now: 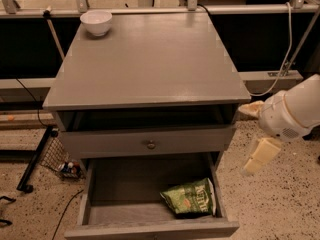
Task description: Pick green jalapeno chip bag from middle drawer and place on counter
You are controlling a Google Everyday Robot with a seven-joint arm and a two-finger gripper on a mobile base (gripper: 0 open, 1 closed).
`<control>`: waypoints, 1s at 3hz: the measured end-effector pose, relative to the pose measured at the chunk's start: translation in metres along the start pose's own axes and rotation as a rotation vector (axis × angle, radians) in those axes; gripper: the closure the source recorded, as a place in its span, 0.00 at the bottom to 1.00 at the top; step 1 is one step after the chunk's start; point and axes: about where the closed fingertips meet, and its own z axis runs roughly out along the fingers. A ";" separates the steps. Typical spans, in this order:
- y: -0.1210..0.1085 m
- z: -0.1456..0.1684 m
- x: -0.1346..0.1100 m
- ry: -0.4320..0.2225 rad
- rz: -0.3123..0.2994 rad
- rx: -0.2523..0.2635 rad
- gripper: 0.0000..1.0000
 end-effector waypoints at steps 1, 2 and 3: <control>0.000 0.031 0.009 -0.027 -0.009 -0.017 0.00; 0.002 0.067 0.014 -0.078 -0.014 -0.049 0.00; 0.002 0.068 0.015 -0.078 -0.012 -0.048 0.00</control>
Offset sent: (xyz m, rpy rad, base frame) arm 0.0177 0.0252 -0.0958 0.1316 0.0283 0.0635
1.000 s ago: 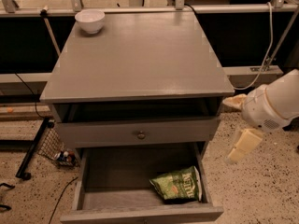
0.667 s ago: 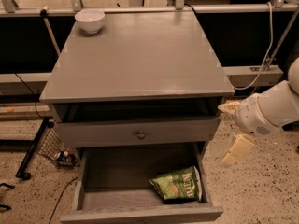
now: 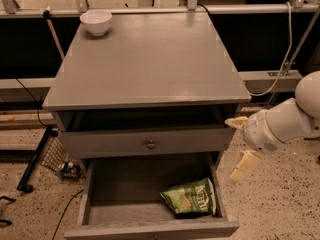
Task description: Pick green jalapeno chip bag from middle drawer and place on counter
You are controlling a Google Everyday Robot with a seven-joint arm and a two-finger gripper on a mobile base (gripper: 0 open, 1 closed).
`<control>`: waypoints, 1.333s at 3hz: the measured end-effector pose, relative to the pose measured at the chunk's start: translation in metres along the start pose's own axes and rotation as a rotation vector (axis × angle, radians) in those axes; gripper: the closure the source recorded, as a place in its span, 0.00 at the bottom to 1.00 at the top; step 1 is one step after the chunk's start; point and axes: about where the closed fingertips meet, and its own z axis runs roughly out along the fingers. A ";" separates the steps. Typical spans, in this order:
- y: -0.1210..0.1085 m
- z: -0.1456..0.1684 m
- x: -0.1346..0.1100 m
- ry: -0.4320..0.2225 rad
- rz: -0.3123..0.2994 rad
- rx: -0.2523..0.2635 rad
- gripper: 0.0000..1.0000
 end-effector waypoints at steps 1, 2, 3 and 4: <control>-0.001 0.026 0.024 -0.006 0.035 0.018 0.00; -0.001 0.050 0.045 0.003 0.065 0.033 0.00; -0.004 0.075 0.062 0.011 0.081 0.030 0.00; -0.006 0.100 0.074 0.005 0.089 0.011 0.00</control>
Offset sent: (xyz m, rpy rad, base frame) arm 0.0099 -0.0229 -0.1030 0.0006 0.0074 -0.1206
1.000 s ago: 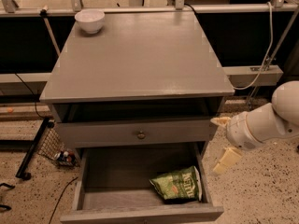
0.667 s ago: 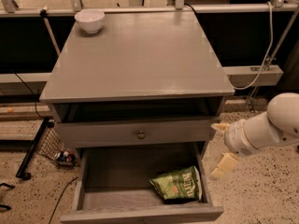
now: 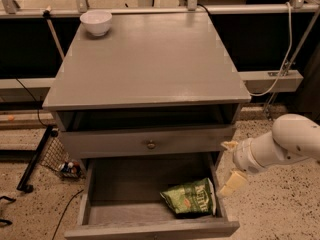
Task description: Pick green jalapeno chip bag from middle drawer and place on counter
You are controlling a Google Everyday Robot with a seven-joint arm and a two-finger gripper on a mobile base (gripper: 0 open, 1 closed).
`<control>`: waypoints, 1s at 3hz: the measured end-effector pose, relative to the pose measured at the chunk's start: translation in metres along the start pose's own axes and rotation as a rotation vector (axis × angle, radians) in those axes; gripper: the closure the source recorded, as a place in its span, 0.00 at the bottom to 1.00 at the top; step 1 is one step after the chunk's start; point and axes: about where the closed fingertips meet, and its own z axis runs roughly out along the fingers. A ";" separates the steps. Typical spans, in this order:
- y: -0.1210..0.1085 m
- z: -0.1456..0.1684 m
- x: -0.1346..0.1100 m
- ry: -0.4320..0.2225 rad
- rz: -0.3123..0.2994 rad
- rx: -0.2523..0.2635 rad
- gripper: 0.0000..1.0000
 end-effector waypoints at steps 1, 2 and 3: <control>-0.001 0.023 0.006 -0.002 -0.001 -0.030 0.00; 0.001 0.041 0.009 -0.001 -0.006 -0.053 0.00; 0.006 0.076 0.014 -0.002 -0.025 -0.105 0.00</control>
Offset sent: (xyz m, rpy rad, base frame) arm 0.0073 0.0186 -0.0578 0.0119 0.0560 0.0501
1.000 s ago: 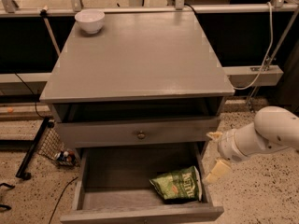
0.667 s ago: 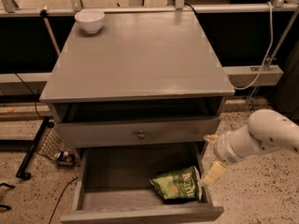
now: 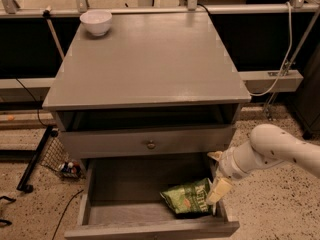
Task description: Pick green jalapeno chip bag from middle drawer and place on counter
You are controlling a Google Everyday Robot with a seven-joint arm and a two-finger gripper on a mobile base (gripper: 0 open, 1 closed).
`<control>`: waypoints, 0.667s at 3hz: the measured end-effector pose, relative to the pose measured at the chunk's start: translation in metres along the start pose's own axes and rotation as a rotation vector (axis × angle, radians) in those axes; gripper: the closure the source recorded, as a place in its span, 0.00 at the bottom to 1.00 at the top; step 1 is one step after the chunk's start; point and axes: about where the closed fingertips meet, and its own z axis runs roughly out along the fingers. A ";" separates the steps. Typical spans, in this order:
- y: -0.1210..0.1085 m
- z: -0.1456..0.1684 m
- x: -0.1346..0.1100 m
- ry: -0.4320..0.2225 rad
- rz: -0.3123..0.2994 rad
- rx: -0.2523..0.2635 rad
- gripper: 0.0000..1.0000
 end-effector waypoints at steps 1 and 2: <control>0.000 0.000 0.000 0.000 0.000 0.000 0.00; -0.002 0.015 0.008 0.032 -0.002 -0.006 0.00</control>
Offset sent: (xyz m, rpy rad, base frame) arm 0.0068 -0.0005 -0.0365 -0.0732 0.0191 0.0074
